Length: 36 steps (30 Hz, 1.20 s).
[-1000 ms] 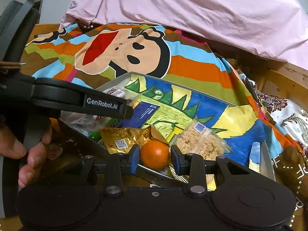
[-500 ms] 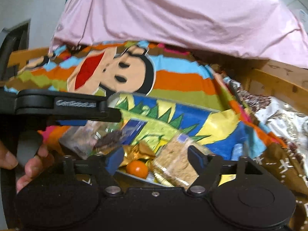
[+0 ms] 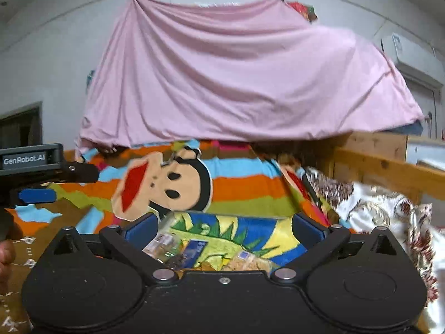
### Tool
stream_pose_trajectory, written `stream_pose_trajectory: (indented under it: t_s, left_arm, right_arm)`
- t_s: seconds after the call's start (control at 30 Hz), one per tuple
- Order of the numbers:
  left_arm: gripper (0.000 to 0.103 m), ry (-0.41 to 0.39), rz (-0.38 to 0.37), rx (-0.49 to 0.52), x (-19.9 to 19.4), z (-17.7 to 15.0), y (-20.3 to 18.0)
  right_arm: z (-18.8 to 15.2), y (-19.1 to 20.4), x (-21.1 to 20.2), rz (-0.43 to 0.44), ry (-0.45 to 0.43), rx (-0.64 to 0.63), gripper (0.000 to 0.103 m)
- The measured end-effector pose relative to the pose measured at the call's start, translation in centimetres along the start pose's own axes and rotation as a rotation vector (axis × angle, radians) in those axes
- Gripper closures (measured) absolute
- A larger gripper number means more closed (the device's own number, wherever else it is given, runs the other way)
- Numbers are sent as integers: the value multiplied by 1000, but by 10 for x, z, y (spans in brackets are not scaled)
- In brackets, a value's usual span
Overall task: Organize snacks
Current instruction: 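Open both tools and lift them away from the tray, then move the left tool to the white bean packet while the right tool approaches the orange packet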
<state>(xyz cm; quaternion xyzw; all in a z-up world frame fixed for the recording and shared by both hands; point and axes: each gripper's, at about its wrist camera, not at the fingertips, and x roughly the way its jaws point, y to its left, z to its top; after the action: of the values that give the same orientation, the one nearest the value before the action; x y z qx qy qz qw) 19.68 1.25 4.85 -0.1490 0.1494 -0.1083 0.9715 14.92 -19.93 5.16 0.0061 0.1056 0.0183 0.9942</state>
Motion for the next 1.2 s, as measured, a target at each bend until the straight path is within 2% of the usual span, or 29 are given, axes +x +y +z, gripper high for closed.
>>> stream_pose_trajectory:
  t_s: [0.23, 0.43, 0.6, 0.73, 1.0, 1.2]
  left_arm:
    - [1, -36, 73, 93, -71, -9, -5]
    - [1, -62, 135, 81, -122, -27, 1]
    - [1, -31, 184, 95, -153, -43, 9]
    - [1, 9, 219, 97, -169, -52, 14]
    - [1, 33, 257, 132, -190, -60, 15]
    - [1, 137, 310, 73, -176, -62, 31]
  right_arm:
    - [5, 6, -59, 61, -60, -1, 1]
    - [0, 14, -102, 106, -68, -23, 1]
    - [-7, 18, -124, 133, -39, -13, 1]
    - [-13, 25, -137, 152, -15, -15, 1]
    - [-30, 45, -147, 209, 64, -40, 1]
    - [-40, 62, -140, 234, 109, -95, 1]
